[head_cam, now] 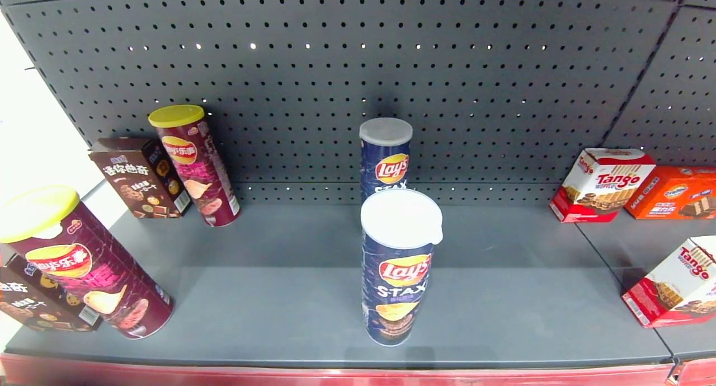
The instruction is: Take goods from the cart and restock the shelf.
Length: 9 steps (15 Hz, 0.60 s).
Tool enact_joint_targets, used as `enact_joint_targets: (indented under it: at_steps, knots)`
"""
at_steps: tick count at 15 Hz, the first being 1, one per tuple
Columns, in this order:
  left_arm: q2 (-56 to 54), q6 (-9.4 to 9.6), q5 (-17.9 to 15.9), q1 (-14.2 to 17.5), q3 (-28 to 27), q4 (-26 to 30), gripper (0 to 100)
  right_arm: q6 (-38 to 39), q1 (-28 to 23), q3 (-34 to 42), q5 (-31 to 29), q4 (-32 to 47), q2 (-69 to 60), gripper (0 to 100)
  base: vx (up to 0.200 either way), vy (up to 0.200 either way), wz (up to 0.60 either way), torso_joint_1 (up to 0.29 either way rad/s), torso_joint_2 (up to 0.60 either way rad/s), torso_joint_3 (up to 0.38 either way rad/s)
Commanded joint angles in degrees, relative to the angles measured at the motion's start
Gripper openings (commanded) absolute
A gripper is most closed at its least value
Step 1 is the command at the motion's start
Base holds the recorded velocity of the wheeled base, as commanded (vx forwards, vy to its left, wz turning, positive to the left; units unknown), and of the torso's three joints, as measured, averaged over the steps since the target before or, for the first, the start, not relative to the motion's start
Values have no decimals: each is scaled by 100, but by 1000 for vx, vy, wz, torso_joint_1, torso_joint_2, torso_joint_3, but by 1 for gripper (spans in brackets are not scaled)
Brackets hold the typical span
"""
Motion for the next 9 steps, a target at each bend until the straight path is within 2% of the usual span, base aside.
enact_joint_targets:
  at_steps: [1, 9]
  knots:
    - [7, 22, -13, 4, 0, -2, 100, 2, -20, 2, 3, 11, -94, 100, 0, 0, 0, 0, 0, 0]
    - [7, 13, -5, 4, 0, -2, 100, -24, -20, 2, 73, -7, -94, 100, 0, 0, 0, 0, 0, 0]
